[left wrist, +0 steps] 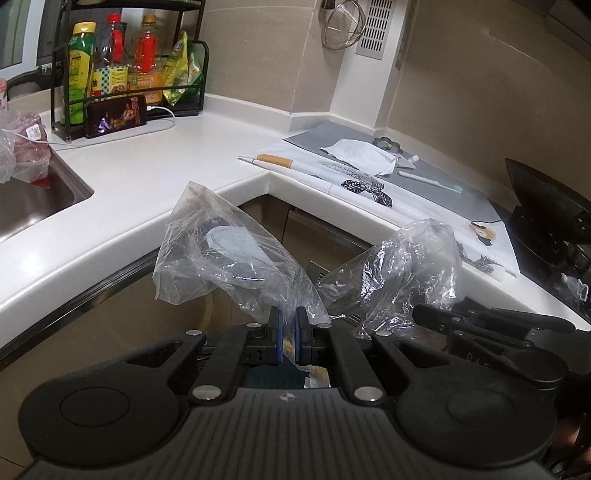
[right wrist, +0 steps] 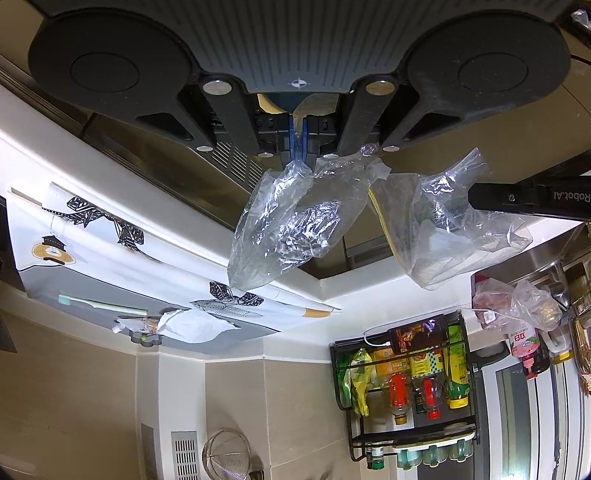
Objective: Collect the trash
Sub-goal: 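Lift and carry both clear plastic bags toward the bin with both grippers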
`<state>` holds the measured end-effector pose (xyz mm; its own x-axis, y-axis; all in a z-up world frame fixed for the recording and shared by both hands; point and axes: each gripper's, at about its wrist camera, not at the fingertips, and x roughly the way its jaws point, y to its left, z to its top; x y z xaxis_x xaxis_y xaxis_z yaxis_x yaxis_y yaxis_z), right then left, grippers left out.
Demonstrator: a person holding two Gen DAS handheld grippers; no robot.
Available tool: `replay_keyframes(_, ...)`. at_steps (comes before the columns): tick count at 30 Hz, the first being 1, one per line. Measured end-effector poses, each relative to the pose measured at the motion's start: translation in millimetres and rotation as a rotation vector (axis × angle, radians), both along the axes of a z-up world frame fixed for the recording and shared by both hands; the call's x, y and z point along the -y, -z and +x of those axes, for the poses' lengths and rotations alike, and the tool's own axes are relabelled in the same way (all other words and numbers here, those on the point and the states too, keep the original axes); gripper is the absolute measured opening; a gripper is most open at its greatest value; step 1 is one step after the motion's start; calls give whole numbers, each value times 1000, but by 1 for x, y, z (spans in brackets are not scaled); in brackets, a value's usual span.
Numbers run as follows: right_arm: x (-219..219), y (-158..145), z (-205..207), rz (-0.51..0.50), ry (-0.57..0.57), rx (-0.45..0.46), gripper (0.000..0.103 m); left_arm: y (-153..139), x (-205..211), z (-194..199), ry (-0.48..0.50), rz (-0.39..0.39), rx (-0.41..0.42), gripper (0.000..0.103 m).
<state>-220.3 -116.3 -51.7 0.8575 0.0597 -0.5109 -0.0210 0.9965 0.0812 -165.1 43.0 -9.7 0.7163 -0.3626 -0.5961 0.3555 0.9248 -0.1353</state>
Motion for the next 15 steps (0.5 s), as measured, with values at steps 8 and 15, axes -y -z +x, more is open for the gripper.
replay_keyframes(8,0,2,-1,10,-2,2,5,0,6,-3,41,16,7,6)
replay_keyframes(15,4,4,-3,28,5,2,5,1,13,-2,73,26,1,6)
